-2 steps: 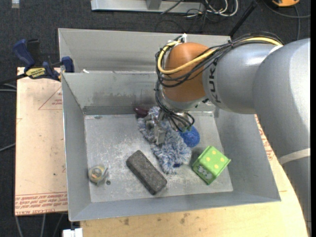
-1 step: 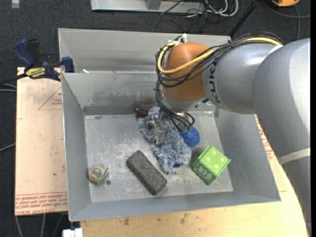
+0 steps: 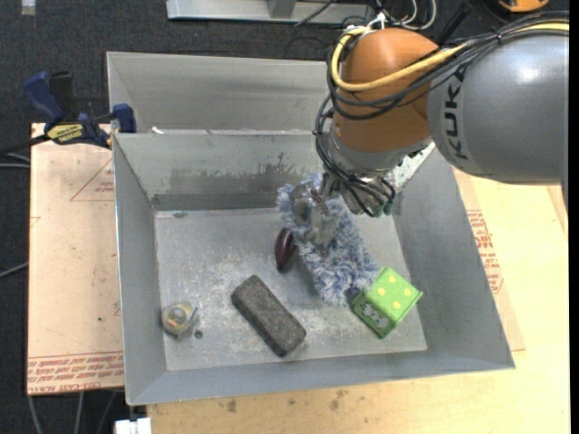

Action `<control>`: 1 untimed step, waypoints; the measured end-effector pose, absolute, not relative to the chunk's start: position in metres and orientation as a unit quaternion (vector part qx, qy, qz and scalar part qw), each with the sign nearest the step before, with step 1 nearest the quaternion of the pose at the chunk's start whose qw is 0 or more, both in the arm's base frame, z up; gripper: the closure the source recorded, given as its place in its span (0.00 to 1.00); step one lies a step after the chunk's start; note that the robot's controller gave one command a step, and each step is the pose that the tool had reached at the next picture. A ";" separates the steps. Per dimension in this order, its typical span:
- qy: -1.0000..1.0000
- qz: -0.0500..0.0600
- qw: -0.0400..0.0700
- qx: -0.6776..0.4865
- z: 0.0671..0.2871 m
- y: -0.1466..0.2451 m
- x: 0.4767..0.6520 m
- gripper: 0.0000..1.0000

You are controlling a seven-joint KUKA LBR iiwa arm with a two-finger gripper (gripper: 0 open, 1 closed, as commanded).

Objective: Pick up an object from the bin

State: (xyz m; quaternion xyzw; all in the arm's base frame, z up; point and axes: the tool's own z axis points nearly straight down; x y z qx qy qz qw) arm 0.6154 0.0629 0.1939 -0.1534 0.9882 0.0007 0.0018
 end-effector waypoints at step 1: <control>0.988 0.001 0.002 -0.153 0.194 0.063 0.615 1.00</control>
Offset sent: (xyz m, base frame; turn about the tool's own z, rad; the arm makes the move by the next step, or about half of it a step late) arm 0.0013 -0.0018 0.0623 -0.0137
